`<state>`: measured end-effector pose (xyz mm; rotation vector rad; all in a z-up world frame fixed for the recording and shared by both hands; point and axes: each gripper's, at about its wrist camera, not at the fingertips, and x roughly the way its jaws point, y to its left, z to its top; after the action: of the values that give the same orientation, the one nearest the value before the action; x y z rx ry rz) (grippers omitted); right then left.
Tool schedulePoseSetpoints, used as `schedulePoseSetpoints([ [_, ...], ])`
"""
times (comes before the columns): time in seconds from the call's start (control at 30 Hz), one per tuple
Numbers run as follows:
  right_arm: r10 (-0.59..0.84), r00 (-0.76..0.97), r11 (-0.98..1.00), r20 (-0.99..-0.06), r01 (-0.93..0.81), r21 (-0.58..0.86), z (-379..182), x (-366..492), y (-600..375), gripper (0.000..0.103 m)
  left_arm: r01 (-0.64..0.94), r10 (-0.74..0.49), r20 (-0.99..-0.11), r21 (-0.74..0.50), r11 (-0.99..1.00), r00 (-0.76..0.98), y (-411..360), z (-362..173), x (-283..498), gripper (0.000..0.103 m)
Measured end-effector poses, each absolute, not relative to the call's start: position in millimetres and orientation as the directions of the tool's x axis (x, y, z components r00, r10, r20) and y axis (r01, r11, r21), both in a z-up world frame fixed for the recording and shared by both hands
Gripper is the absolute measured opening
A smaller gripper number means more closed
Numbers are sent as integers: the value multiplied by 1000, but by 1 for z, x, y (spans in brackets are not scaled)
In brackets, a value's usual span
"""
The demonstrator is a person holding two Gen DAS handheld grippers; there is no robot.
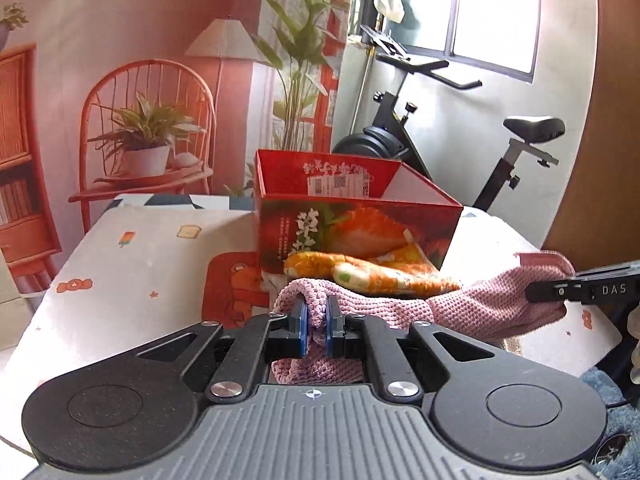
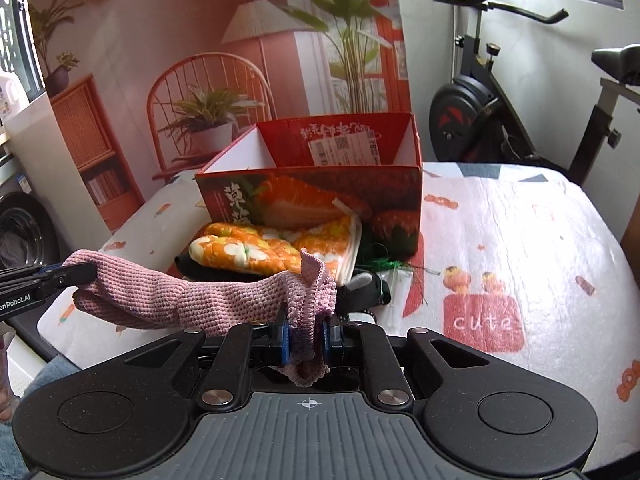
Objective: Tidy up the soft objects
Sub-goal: 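Close the right gripper on the pink knit towel while the left gripper grasps it too, then lift the pink towel with both grippers and carry it over the red box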
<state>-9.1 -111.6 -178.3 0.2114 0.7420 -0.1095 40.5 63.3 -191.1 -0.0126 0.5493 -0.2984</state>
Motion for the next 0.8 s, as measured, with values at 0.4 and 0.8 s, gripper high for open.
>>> schedulePoseSetpoints([
  [0.4,-23,705,968,-709,192,160,-196,-7,-113,13,288,-289,-573,-96,953,767,64,-209,44,9],
  [0.8,-60,758,985,-649,151,86,-166,21,-122,13,288,-290,-517,-86,954,805,61,-170,73,9],
])
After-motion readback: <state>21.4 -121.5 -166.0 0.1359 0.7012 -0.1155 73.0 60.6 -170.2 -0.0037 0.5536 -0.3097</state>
